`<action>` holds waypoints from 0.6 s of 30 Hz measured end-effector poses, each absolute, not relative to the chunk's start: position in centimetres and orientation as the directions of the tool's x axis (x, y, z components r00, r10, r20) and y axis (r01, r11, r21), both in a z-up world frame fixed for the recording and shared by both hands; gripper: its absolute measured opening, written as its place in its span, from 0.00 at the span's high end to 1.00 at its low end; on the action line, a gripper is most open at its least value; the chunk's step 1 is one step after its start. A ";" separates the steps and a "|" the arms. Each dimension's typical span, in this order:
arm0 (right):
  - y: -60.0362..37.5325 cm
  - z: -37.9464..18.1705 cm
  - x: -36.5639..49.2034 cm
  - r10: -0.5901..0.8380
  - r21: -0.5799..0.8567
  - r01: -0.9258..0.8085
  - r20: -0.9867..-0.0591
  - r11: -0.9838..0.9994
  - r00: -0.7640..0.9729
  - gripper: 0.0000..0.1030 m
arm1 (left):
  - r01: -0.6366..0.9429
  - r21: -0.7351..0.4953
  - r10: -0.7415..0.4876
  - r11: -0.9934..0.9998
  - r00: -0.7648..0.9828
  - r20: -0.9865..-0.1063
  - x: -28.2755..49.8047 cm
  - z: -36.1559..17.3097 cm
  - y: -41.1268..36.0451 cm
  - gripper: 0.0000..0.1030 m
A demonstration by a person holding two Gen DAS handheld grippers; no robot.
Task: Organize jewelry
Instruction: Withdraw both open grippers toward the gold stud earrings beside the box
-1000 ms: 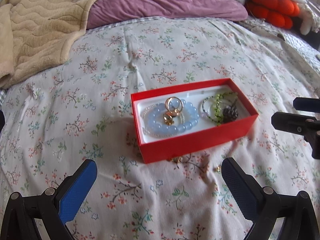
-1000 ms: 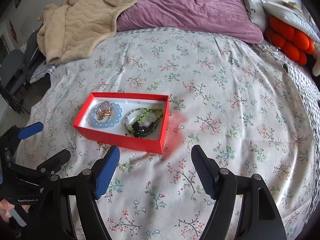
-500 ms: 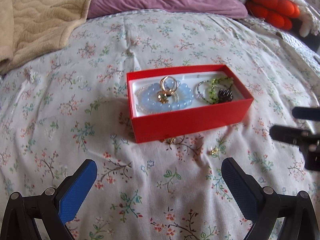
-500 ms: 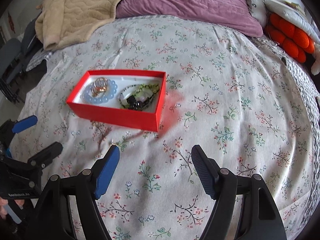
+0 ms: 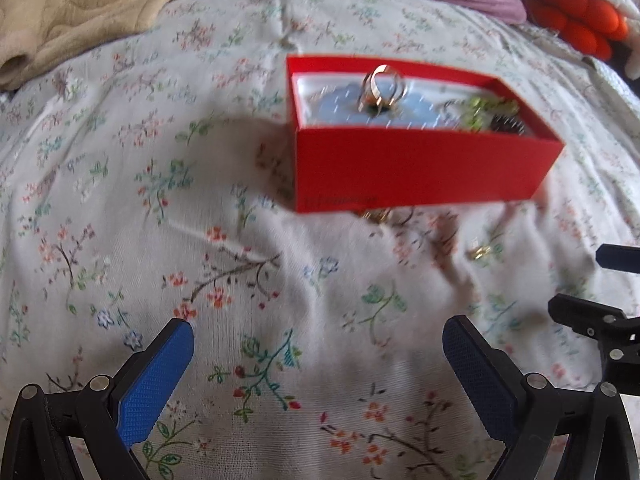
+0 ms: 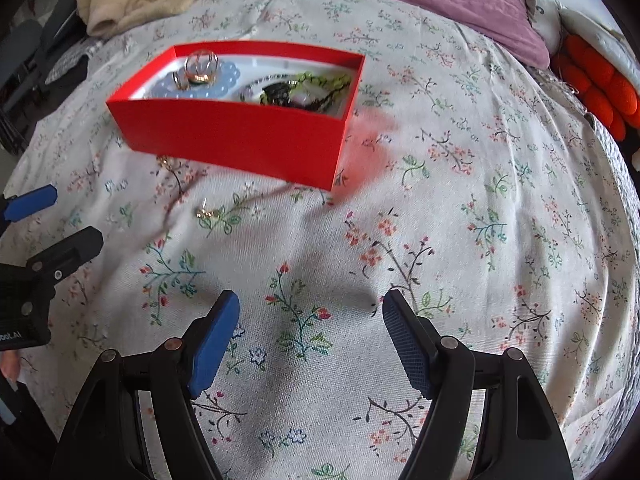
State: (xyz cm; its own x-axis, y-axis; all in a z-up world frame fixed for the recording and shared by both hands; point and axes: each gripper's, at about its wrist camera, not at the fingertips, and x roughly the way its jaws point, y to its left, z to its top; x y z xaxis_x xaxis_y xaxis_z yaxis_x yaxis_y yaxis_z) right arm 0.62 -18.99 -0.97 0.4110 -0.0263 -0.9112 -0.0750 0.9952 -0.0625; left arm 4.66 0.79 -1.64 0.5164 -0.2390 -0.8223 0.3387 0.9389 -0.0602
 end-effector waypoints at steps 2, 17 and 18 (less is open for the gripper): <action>-18.8 -1.7 0.6 -0.036 -0.077 -0.081 -0.909 0.994 0.414 0.25 | 0.334 -0.050 -0.226 0.941 0.513 -0.828 4.8 -2.4 0.9 0.01; -18.4 -2.8 1.5 -0.035 -0.096 -0.088 -0.847 0.991 0.530 0.03 | 0.358 -0.007 -0.221 0.934 0.562 -0.797 4.8 -3.4 1.9 0.01; -18.3 -2.8 1.7 -0.031 -0.095 -0.093 -0.847 0.991 0.530 0.03 | 0.359 -0.008 -0.223 0.933 0.562 -0.797 4.9 -3.4 1.9 0.01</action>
